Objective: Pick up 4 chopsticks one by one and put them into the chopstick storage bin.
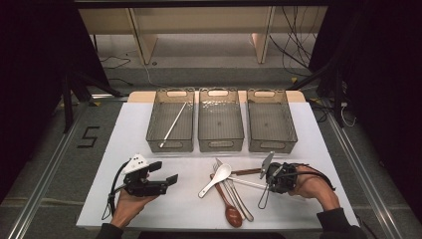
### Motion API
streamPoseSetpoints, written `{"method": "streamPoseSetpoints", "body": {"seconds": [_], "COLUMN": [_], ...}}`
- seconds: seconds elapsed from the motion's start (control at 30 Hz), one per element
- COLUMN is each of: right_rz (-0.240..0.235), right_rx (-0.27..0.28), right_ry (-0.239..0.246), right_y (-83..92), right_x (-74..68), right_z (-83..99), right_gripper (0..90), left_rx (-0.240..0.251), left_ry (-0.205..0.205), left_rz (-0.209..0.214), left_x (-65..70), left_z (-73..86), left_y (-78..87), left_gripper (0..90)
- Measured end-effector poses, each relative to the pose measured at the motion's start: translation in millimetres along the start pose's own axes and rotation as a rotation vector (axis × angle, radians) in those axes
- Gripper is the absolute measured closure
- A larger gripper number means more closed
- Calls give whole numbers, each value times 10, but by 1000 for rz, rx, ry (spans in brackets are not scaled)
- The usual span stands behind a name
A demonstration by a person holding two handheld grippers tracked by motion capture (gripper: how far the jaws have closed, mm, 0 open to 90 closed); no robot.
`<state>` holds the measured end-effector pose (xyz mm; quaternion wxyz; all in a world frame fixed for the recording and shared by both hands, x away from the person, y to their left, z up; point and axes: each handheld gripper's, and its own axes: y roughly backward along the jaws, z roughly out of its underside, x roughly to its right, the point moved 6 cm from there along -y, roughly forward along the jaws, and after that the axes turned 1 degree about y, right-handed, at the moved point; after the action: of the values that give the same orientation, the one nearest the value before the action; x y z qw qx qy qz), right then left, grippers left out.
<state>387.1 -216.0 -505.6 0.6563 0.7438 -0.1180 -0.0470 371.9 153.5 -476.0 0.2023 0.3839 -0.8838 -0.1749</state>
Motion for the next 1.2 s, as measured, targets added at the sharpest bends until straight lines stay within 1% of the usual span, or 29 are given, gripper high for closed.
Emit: {"method": "streamPoseSetpoints", "body": {"seconds": [0.07, 0.1, 0.13, 0.17, 0.2, 0.23, 0.27, 0.3, 0.33, 0.37, 0.43, 0.5, 0.53, 0.57, 0.63, 0.7, 0.8, 0.87, 0.9, 1.03, 1.13, 1.2], "right_rz": [-4, 4, 0, 1, 2, 6, -3, -5, 2, 10, 18, 31, 37, 45, 59, 66, 71, 81, 91, 90, 102, 107], "right_rx": [1, 7, 7, 21, 16, 31, 33, 46, 49, 64, 98, 149, 163, 200, 249, 297, 338, 359, 367, 406, 416, 426], "right_ry": [-22, -14, -26, -12, -25, -22, -26, -21, -32, -34, -58, -72, -98, -122, -175, -213, -268, -286, -284, -313, -315, -317], "right_y": [38, 48, 66, 70, 88, 98, 121, 130, 149, 161, 198, 235, 266, 287, 336, 366, 399, 416, 424, 458, 467, 473], "right_x": [2, 12, 9, 19, 16, 26, 26, 21, 20, 31, 34, 52, 56, 70, 96, 119, 125, 130, 133, 116, 100, 89], "right_z": [20, 29, 34, 37, 46, 49, 54, 53, 52, 44, 6, -51, -81, -120, -181, -236, -306, -346, -363, -444, -501, -535], "right_gripper": [858, 858, 858, 858, 858, 858, 858, 858, 858, 858, 858, 858, 858, 858, 858, 858, 858, 857, 858, 857, 857, 857], "left_rx": [-1, -1, -1, -1, -1, -2, -1, -1, -1, -1, -1, -1, -1, -1, -3, -6, -1, 0, 0, 1, -1, 7], "left_ry": [0, 0, 0, 0, 0, -1, 0, 2, 3, 3, 5, 6, 6, 6, 8, 9, 18, 21, 25, 57, 75, 90], "left_rz": [-1, -1, -1, -2, -2, -2, -2, -1, -2, -3, -5, -5, -5, -6, -6, -6, -6, -7, -7, 2, 10, 15], "left_x": [-3, -4, -4, -4, -5, -7, -8, -10, -13, -15, -16, -17, -17, -17, -17, -18, -16, -17, -18, -7, 8, 17], "left_z": [1, 1, 0, 0, 0, 0, 0, 0, 0, 0, 0, -1, -1, -1, 0, 0, -8, -13, -16, -30, -41, -58], "left_y": [0, 0, 0, 0, 0, 1, 1, 1, 1, 1, -2, -2, -2, -4, -5, -4, -4, -3, -4, -16, -22, -29], "left_gripper": [188, 188, 188, 188, 188, 188, 188, 188, 188, 188, 188, 188, 188, 188, 188, 188, 188, 188, 188, 188, 189, 189]}}
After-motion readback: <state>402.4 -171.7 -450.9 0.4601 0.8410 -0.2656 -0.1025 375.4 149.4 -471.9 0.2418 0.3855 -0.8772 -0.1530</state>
